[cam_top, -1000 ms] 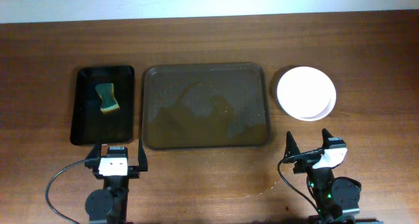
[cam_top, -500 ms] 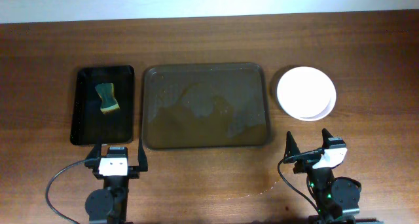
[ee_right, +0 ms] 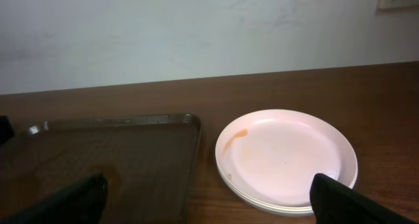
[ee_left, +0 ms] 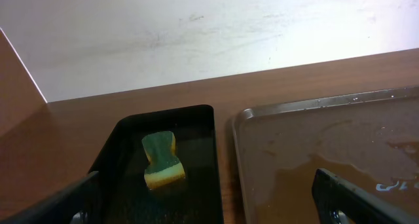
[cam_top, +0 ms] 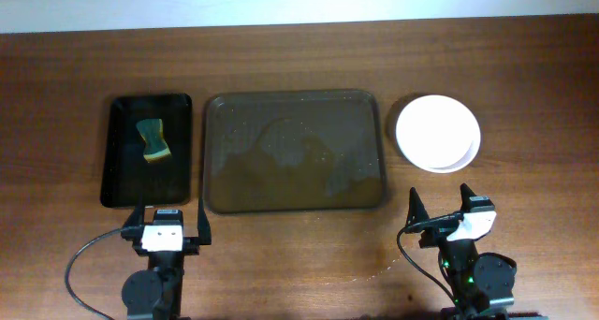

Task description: Clean dirty plates on tray and stack at the side

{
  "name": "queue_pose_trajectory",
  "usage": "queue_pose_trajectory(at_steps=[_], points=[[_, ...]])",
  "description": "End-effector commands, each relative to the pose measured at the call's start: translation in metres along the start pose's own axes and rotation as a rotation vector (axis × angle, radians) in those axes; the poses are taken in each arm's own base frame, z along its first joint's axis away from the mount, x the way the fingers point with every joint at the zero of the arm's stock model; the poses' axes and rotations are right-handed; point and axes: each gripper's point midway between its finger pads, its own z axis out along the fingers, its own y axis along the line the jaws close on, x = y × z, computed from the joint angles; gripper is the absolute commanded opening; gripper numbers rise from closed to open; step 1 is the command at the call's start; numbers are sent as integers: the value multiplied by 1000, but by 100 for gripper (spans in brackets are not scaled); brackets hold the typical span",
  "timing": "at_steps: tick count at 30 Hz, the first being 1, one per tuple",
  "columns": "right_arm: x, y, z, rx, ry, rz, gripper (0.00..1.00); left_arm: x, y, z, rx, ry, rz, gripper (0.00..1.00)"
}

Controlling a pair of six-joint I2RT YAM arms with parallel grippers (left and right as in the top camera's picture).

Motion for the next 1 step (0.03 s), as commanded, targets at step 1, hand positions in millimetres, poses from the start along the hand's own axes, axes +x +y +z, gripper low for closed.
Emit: queue_pose_trajectory(at_steps=[1], points=[[3, 2, 0, -10, 4, 0, 99, 1, -2, 0, 7, -3, 17, 99]])
